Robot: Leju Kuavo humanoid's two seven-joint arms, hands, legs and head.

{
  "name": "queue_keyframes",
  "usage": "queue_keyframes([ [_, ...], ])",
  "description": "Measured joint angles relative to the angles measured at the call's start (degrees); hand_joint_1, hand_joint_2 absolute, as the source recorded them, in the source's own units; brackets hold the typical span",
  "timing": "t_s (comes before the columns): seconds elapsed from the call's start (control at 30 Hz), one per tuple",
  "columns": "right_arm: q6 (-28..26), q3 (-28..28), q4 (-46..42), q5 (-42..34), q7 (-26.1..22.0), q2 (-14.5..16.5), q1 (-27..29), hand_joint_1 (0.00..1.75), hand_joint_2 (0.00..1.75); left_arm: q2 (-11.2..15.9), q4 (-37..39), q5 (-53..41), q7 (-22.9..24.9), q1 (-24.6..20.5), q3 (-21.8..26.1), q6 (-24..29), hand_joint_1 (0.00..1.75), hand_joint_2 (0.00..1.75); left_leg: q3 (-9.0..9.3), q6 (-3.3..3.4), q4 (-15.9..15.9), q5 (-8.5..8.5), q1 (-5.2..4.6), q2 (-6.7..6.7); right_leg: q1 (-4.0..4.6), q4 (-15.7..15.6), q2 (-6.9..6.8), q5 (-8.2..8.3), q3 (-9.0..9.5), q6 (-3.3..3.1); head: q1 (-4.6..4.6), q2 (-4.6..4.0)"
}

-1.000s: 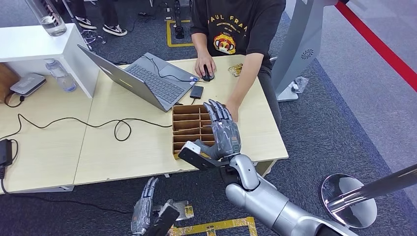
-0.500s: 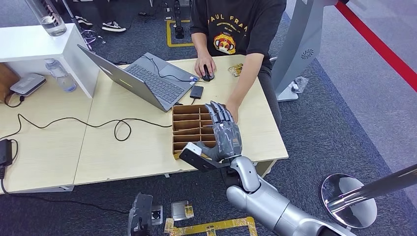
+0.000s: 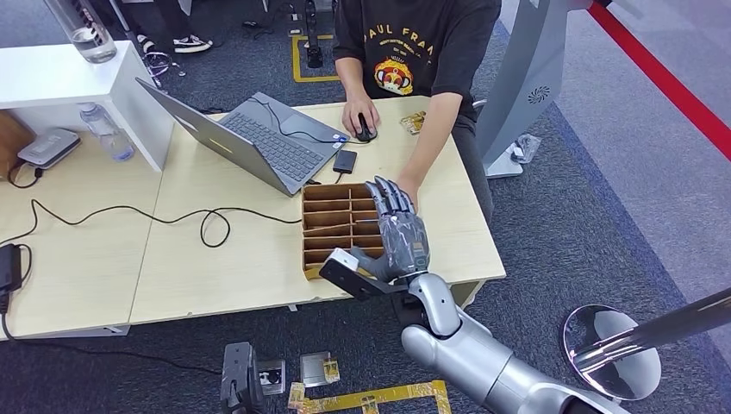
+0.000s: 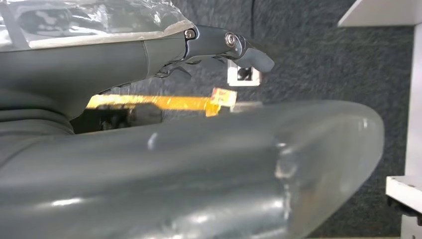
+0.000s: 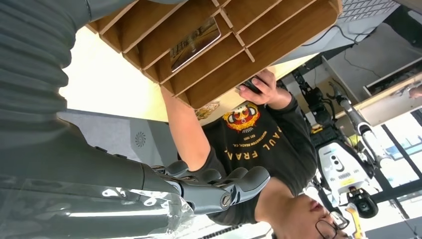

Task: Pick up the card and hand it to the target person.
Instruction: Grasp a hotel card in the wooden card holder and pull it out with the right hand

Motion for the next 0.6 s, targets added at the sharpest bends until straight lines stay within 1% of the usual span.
queue_keyframes([
  [0.13,1.97,0.04,0.22,-0.07,0.00,-0.17,-0.51,0.14,1.75,-0.02,0.55,2.24,0.22,-0.33,-0.50,-0.78,0.00,0.00,0.00,0.00,0.00,0.00,0.00,0.00,0.00,0.00,0.00,0.00,0.00,0.00,-0.01,0.00],
  [0.4,3.98,0.63,2.28,-0.53,-1.16,0.03,-2.26,0.05,1.75,0.02,1.54,2.64,-0.52,-1.28,-2.84,0.90,0.00,0.00,-0.03,0.00,0.00,0.00,0.00,-0.01,0.00,0.00,-0.01,0.00,0.00,0.00,0.01,0.00],
  [0.6,4.67,1.36,4.63,-1.25,-2.32,0.84,-3.90,0.09,1.75,0.19,1.99,1.99,-0.95,-1.94,-4.99,1.80,0.00,0.00,-0.04,0.00,0.00,0.00,0.00,-0.02,0.00,0.00,-0.02,0.00,0.00,0.00,0.00,0.00],
])
